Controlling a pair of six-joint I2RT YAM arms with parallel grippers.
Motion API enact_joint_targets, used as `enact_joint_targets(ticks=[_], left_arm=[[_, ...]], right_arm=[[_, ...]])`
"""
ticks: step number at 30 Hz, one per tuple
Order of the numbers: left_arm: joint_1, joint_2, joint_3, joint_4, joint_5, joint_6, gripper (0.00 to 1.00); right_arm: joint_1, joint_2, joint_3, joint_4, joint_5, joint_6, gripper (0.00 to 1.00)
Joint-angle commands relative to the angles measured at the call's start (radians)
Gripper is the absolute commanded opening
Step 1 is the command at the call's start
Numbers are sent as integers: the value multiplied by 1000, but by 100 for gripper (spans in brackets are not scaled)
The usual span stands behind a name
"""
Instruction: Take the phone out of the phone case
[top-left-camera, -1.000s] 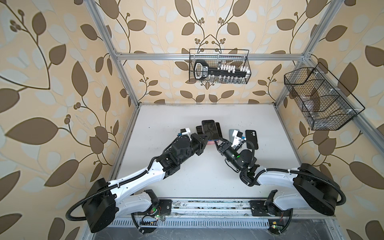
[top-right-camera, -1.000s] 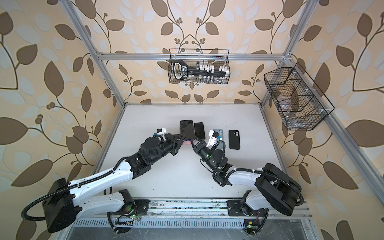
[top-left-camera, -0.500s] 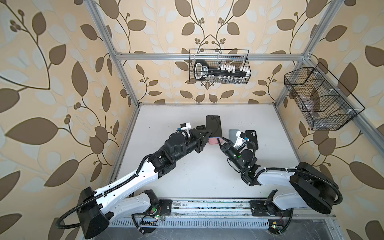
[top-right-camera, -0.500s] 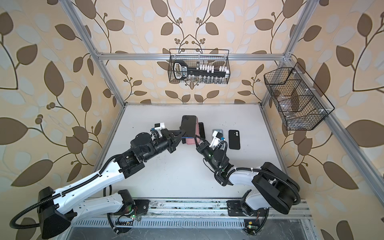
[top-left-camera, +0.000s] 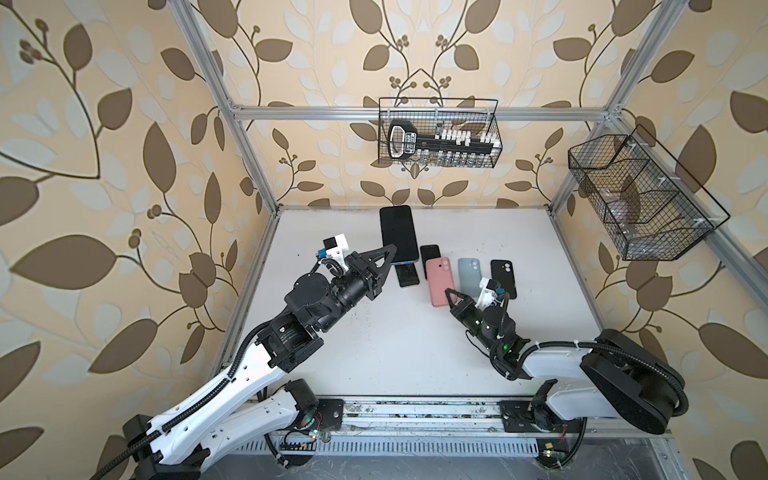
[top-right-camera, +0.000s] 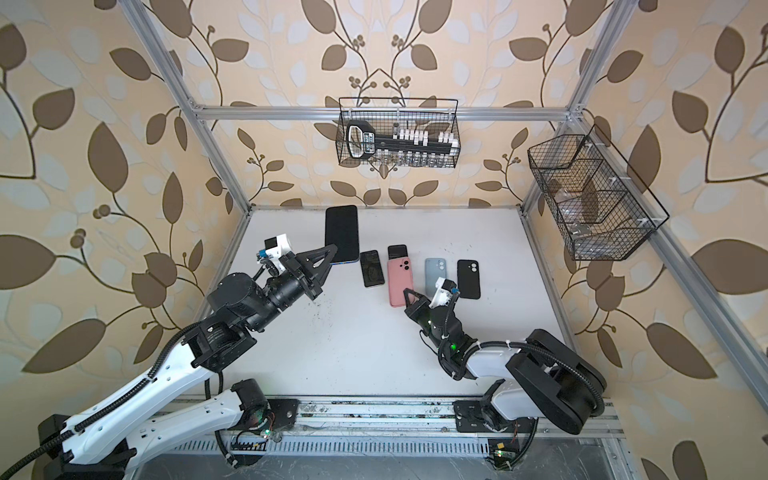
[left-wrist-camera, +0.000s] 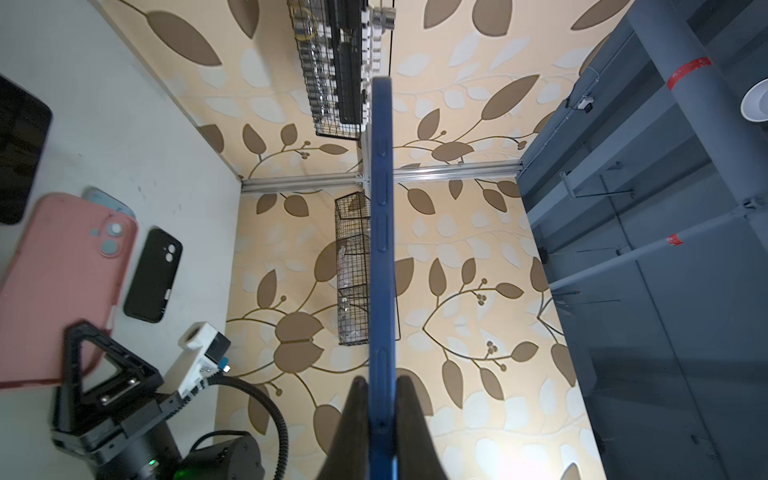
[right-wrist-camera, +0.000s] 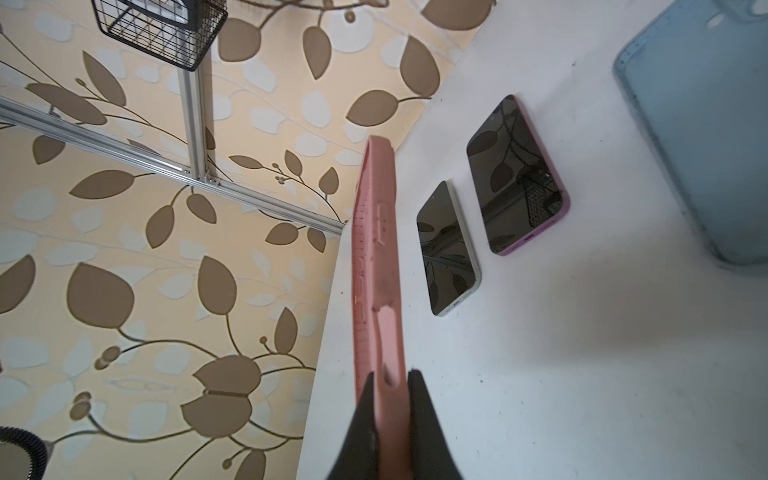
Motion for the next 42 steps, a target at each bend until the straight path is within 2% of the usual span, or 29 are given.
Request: enact_joint_targets(ticks=[1,6,11,14,18,21,23,26,30,35,39,42], left_arm=[[35,-77,5,-67,-71,157,0],[110,-112,9,-163,-24,229,0],[238,-93,-54,-143,105,201,0],[325,-68,-106,-109,175,183,0],[451,-20,-172,-10,301,138,0],[516,25,-214,56,376,124,0],[544,46,-235,81,395,128,0],[577,67,-280,125,400,151,0],[611,123,-344,233,431,182,0],[627,232,-408,382,476,183,0],[627,270,-441,433,466,238,0],[627,334,-453,506,503,266,0]], right_arm=[[4,-28,-33,-101,18,9,0],[1,-16,-83,-128,2,25,0],[15,13,-125,-100,21,45,0],[31,25,-129,-106,30,48,4],[41,48,-122,-130,33,49,22],[46,57,-127,-140,30,49,48],[58,49,-134,-141,43,51,52],[64,25,-112,-234,51,31,57],[69,-66,-103,-380,123,-17,59],[55,-275,-63,-672,254,-105,71],[2,-442,-46,-794,248,-191,75],[-42,-526,-32,-840,209,-255,78]])
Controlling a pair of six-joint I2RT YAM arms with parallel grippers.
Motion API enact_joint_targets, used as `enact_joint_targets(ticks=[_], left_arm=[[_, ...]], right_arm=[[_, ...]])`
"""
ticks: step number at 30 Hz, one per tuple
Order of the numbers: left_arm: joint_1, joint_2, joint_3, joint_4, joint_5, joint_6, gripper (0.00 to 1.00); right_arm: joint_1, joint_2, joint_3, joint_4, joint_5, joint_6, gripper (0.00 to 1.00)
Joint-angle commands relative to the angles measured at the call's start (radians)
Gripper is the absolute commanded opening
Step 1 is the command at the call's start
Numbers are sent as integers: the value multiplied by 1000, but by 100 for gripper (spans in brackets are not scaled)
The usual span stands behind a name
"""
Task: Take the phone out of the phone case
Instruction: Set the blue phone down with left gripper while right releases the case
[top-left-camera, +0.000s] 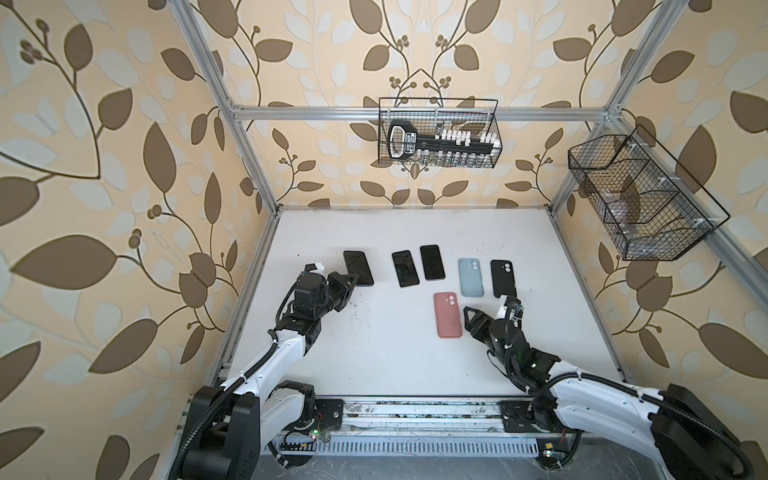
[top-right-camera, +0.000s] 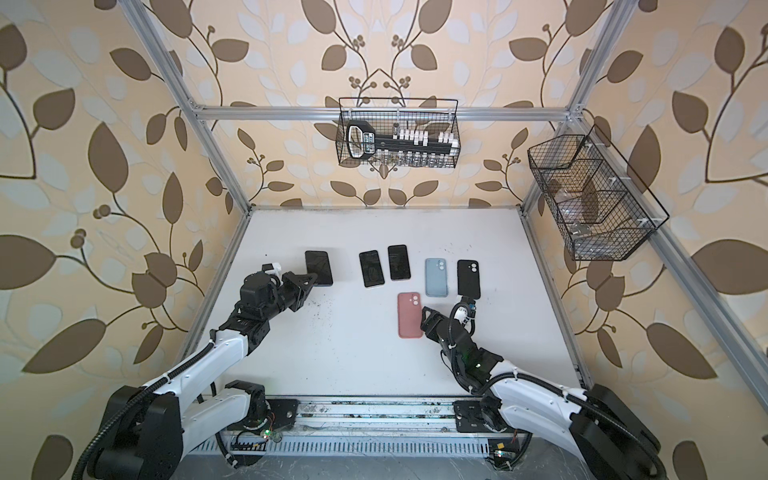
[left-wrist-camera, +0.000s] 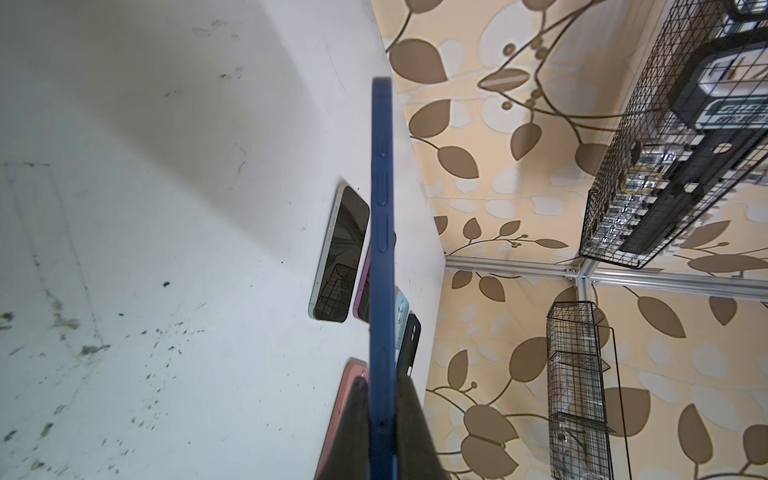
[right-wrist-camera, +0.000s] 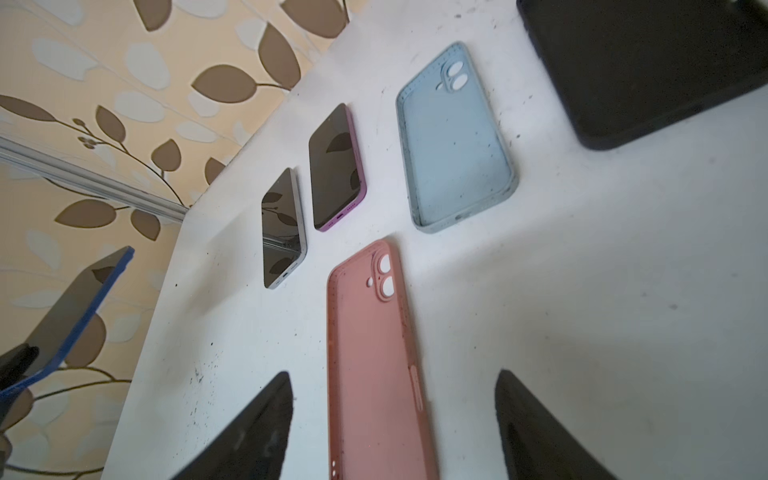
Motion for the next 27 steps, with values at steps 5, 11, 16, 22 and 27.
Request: enact_joint_targets(ticks=[5,11,16,22,27], left_arm=[[6,174,2,346,138,93,0],[6,285,-12,407,143,134,0],[6,337,-21,424,140,160,0],[4,491,-37,578,165,131,0],[4,591,-60,676,152,119,0]], right_arm=[[-102,-80,88,-184,-71,-176,100],[-126,-67,99,-171,-109,-205,100],[-129,-42,83,-139,-123,-199,100],[-132,-12,64,-93,-137,-185,100],[-136,8,70,-86,-146,-192,100]])
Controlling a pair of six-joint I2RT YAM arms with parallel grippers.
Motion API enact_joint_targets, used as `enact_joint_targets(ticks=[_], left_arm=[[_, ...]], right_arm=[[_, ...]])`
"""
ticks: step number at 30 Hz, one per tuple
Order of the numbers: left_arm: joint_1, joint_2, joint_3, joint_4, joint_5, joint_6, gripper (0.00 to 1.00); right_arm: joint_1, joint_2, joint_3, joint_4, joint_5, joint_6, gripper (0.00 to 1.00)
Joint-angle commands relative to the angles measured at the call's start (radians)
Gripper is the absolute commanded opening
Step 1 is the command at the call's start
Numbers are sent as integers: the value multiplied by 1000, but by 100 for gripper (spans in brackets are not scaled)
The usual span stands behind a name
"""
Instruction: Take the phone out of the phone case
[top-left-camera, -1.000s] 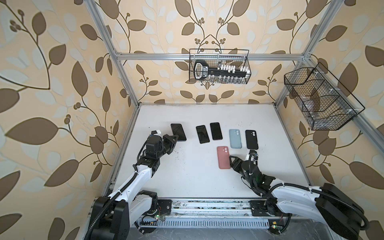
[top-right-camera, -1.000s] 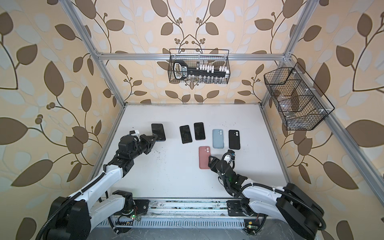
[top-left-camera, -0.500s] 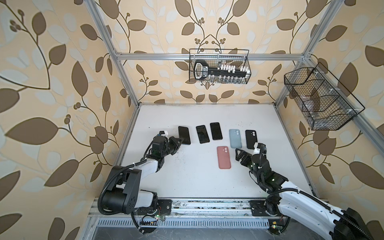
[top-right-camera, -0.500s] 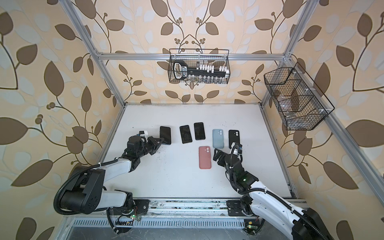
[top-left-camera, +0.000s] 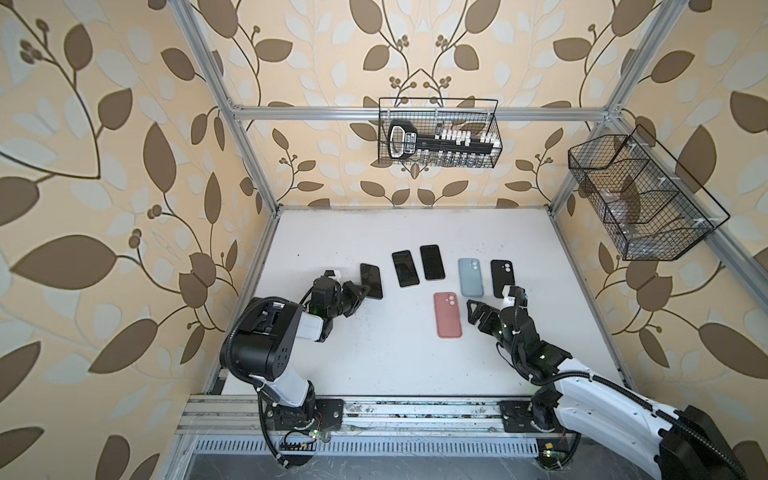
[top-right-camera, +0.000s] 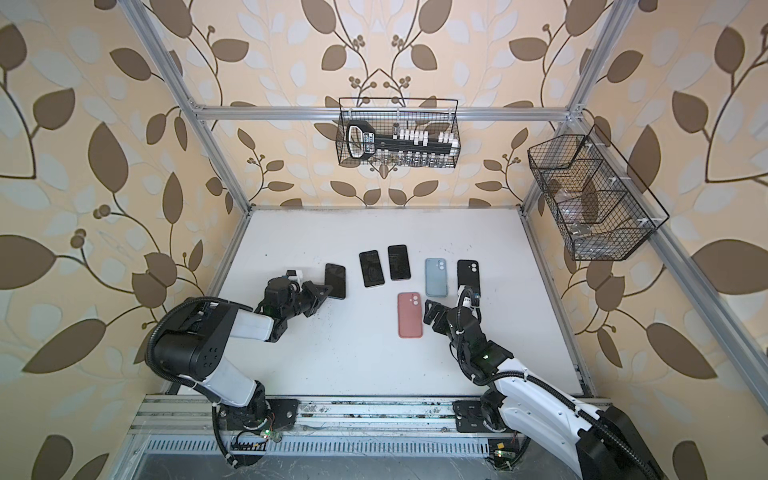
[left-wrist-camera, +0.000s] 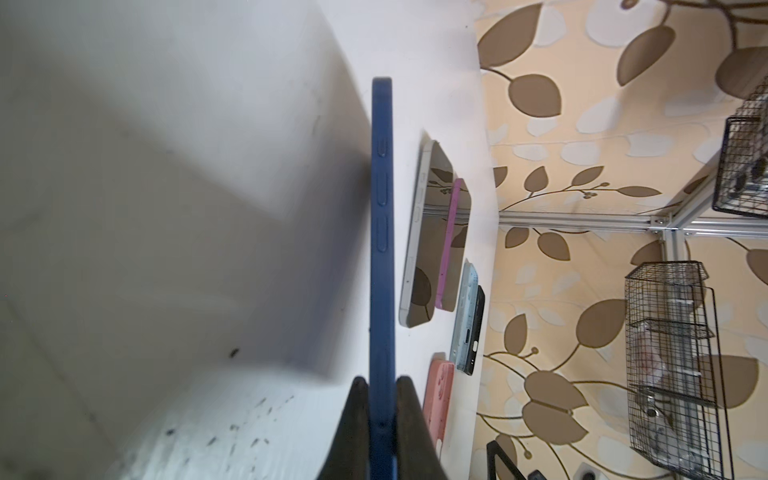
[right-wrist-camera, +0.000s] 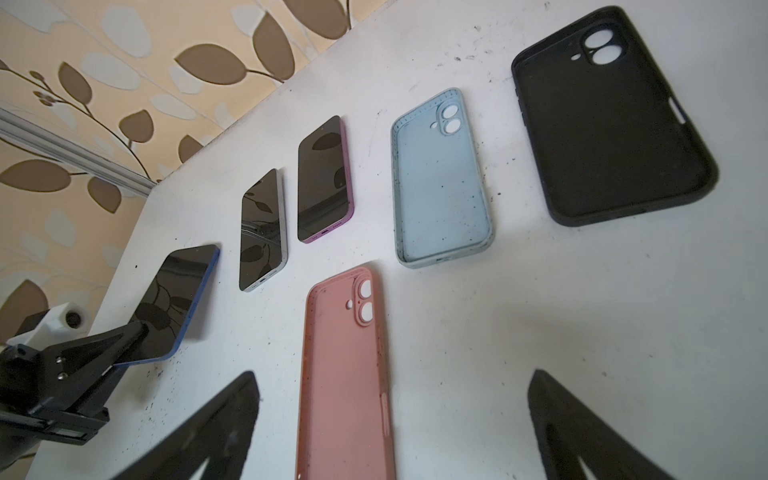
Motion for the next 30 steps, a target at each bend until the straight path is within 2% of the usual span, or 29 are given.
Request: enact_joint_targets(ticks=[1,6,12,16,20,26,28,30], left_arm=[[4,40,-16,192,24,-3,0],[4,77,-20,232,12,-21,10],[4,65,-21,197,-16,-14,33],[4,61,-17,154,-31,4,42],[4,44,-18,111,-54,13,56],[3,-79,-11,-85,-119,79,67],[3,-150,4,-201,-150,119,74],[3,-259,27,-345,-199,162,85]], right_arm=[[-8,8,-3,19,-12,-13,100],[-12,8,-3,17,-16,-15,100],[-21,6,-7,13,-18,-17,100],[-25,7,-6,14,-18,-21,100],[-31,8,-5,12,-22,-28,100],[-52,8,7,4,-42,-52,100],[-68,8,13,4,-57,-69,100],[-91,4,30,-7,-71,-102,100]])
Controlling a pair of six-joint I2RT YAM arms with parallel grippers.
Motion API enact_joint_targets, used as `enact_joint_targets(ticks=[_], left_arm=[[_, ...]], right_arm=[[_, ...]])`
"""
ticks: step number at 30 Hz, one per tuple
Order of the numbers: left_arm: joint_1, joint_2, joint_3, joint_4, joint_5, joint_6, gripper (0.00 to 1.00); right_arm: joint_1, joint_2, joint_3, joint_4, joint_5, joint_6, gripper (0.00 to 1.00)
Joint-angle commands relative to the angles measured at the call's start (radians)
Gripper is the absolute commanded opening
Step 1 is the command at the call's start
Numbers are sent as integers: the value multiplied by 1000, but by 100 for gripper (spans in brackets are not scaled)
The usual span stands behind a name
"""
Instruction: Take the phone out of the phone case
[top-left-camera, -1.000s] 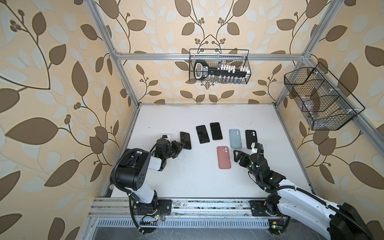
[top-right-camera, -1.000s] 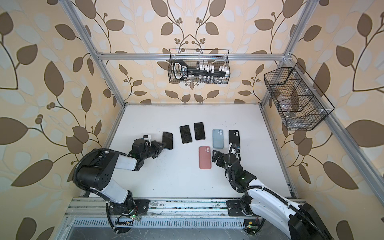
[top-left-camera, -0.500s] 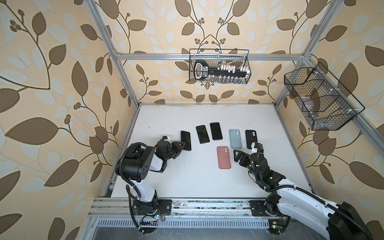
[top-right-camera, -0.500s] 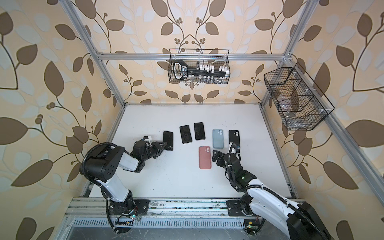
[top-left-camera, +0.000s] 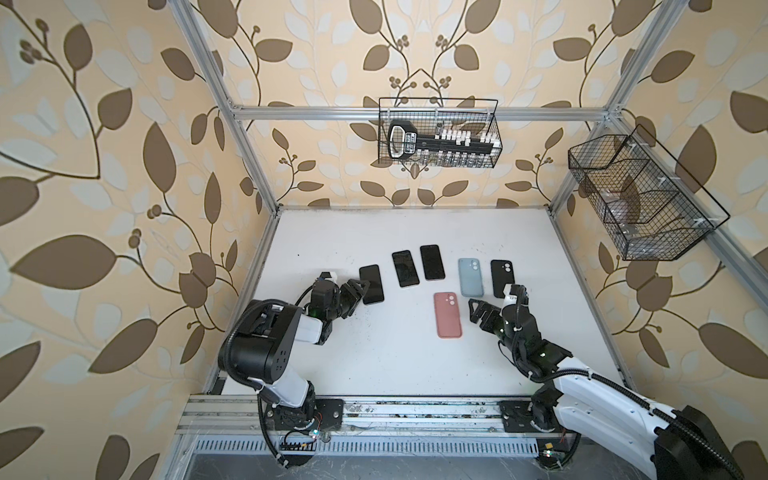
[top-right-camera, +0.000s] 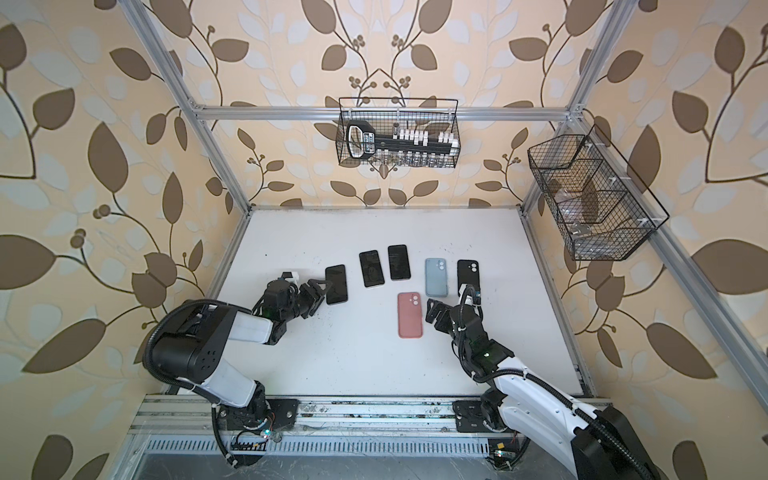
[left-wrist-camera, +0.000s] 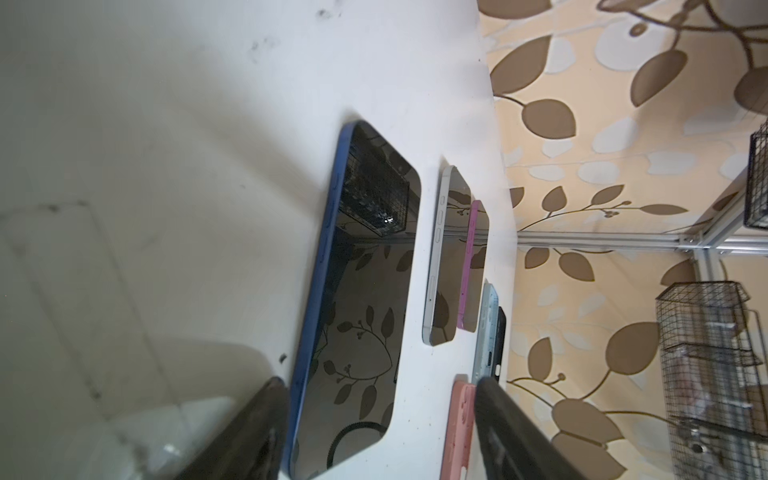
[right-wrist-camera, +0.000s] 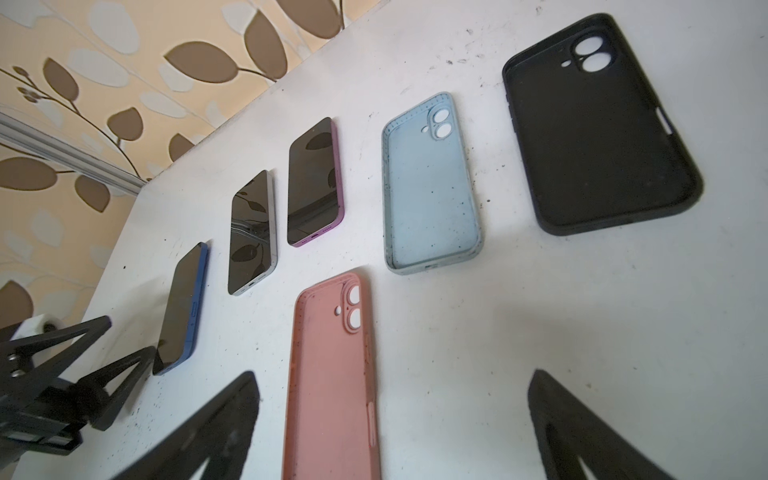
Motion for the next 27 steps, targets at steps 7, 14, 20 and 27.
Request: enact_joint_targets(ticks=[7,14,20,27], left_arm=[[1,-444,150,-638,-359,324,99],[3,-554,164,-686,-733,633,99],[4,-506,50,-425,-839,820,99],[22,-295,-16,-114,-870,978,99]], right_arm=[[-162,2,132,1,-103,-251,100],[-271,46,233,-23,-143,-448,100],[-276,76,247,1,28,-590,100],[-374,145,133,240,-99,-761,100]])
